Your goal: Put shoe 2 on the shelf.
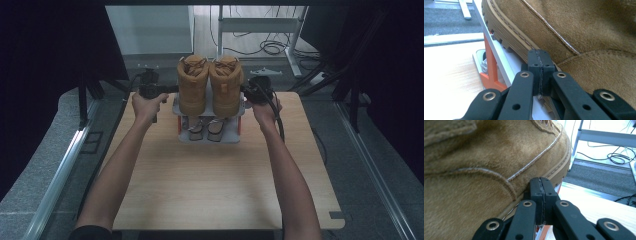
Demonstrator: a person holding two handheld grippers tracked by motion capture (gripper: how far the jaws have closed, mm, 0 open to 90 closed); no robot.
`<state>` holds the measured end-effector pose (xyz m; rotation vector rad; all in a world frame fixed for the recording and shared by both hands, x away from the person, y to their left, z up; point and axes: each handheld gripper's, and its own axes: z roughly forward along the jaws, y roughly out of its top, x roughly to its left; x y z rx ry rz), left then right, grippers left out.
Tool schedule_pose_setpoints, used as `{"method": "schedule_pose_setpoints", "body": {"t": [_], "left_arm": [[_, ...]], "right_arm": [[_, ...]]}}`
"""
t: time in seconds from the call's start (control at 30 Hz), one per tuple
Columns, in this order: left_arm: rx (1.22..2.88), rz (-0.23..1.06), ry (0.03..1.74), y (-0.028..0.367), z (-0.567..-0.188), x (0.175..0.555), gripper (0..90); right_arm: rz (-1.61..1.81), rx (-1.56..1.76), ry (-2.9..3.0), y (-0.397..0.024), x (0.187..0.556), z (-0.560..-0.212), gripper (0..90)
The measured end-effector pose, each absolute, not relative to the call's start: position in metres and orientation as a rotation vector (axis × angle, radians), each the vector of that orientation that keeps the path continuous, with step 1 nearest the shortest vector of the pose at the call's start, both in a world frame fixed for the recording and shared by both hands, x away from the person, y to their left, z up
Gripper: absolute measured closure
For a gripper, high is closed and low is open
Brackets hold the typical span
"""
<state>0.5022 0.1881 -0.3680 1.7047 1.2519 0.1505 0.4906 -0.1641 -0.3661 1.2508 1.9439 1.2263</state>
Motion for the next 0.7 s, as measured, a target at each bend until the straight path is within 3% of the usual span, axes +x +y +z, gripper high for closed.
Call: {"method": "schedule_pose_setpoints", "body": {"t": [0.7], "left_arm": [[1.696, 0.214, 1.187, 0.191, -0.355, 0.491, 85.7]], "right_arm": [[1.296, 1.199, 1.925, -0.164, 0.483, -0.366, 89.1]]}}
